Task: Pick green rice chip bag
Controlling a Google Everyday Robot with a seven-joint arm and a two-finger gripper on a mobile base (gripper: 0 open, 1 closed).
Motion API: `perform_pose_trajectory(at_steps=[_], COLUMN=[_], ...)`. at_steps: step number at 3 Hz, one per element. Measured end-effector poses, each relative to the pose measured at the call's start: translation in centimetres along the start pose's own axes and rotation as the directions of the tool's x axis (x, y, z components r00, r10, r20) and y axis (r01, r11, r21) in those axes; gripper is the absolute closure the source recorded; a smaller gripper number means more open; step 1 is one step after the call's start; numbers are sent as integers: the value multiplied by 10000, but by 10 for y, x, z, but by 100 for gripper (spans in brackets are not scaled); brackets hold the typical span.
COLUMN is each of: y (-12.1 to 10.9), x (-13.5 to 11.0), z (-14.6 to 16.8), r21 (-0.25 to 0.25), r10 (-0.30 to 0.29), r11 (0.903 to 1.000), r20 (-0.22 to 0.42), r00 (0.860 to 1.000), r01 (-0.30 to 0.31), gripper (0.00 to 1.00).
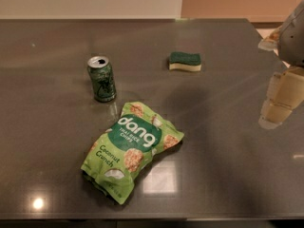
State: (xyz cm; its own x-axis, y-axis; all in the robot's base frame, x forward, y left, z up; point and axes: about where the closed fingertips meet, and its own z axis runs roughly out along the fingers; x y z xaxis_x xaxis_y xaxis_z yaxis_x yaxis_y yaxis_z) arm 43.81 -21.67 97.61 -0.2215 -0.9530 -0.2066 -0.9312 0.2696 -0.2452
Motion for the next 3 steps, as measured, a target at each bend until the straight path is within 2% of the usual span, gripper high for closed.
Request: perform_pose_trajectory(at_steps=[1, 2, 3], y=[0, 4, 19], x=[0, -15, -50], z=[0, 0, 16], r21=[1, -227, -702], r10=[-2, -597, -1856], r11=[10000, 9979, 9795], r20=[1, 152, 501], r00=[10000, 9981, 9814], r01=[2, 600, 1888], gripper=[0, 0, 0])
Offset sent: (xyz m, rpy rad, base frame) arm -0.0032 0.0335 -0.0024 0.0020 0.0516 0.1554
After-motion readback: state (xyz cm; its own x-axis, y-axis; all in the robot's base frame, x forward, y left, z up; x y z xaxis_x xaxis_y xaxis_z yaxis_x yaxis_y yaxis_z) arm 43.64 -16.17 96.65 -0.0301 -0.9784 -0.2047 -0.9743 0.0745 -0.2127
